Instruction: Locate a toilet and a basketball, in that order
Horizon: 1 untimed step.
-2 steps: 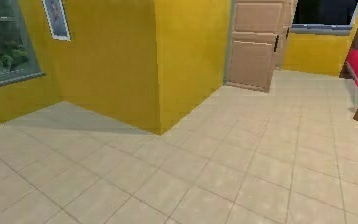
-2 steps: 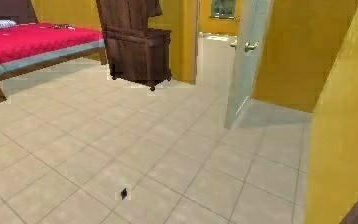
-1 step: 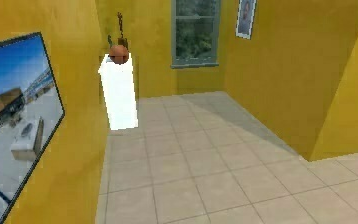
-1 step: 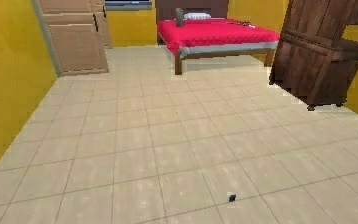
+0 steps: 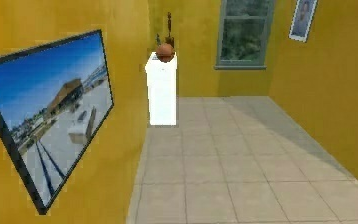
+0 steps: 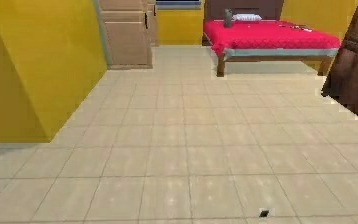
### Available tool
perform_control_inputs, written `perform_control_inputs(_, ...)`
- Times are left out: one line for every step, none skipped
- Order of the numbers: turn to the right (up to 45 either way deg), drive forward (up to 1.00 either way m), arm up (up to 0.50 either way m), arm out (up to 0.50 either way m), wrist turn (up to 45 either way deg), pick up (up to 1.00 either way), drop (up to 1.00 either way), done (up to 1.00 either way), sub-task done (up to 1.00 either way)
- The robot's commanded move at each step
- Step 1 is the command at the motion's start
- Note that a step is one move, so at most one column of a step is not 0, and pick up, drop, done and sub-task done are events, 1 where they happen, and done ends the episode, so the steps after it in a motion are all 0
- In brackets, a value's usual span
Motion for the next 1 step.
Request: perform_control_inputs(0.0, 1.00, 0.00, 0.00, 0.0, 0.00, 0.00, 0.00, 0.00)
